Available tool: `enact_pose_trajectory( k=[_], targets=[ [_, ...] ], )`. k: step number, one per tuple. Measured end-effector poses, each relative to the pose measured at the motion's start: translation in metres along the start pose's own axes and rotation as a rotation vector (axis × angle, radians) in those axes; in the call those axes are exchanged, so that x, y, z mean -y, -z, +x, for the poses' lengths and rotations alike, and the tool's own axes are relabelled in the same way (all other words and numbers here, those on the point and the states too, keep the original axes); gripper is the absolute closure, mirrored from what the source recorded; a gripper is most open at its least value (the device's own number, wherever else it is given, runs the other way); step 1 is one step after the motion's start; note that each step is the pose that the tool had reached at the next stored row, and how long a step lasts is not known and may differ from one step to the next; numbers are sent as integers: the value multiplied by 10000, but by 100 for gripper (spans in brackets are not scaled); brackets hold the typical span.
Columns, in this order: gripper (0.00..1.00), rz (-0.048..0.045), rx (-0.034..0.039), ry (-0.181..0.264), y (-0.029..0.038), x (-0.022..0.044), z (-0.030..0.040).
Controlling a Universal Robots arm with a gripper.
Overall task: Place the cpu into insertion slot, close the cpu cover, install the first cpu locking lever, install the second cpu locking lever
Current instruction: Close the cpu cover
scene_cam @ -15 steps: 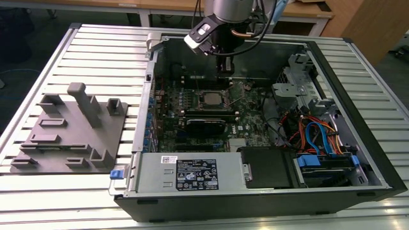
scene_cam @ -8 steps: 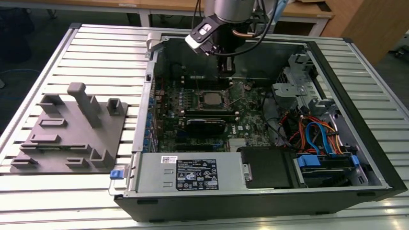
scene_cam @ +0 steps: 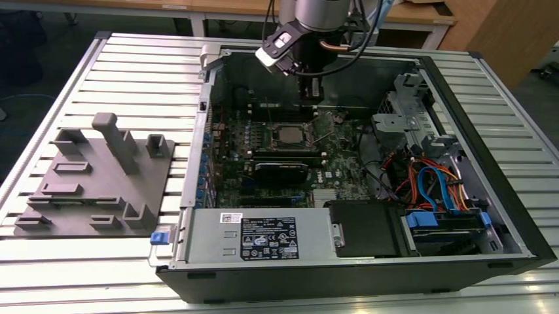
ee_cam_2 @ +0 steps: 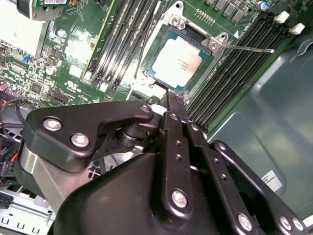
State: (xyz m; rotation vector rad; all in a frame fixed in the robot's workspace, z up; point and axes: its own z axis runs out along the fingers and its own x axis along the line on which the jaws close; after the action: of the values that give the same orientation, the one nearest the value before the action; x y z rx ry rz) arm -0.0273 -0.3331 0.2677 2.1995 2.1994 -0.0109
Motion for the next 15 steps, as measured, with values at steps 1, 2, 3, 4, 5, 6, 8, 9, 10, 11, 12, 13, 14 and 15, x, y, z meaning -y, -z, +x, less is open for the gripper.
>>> enact_pose_trajectory(
  k=[1, 2, 3, 4, 5, 6, 8, 9, 10, 11, 12, 13, 14, 15],
  targets=[
    [90, 0, 0, 0, 0, -3, 0],
    [90, 0, -1, -1, 0, -6, 0],
    [90, 0, 0, 0, 0, -9, 0],
    [90, 0, -1, -1, 0, -11, 0],
    [90, 0, -1, 0, -1, -15, 0],
    [90, 0, 0, 0, 0, -15, 0],
    [90, 0, 0, 0, 0, -15, 0],
    [90, 0, -1, -1, -1, -15, 0],
    [90, 0, 0, 0, 0, -15, 0],
    [90, 0, -1, 0, -1, -16, 0],
    [90, 0, 0, 0, 0, -16, 0],
    [90, 0, 0, 0, 0, -16, 0],
    [90, 0, 0, 0, 0, -16, 0],
    [90, 0, 0, 1, 0, -18, 0]
  ],
)
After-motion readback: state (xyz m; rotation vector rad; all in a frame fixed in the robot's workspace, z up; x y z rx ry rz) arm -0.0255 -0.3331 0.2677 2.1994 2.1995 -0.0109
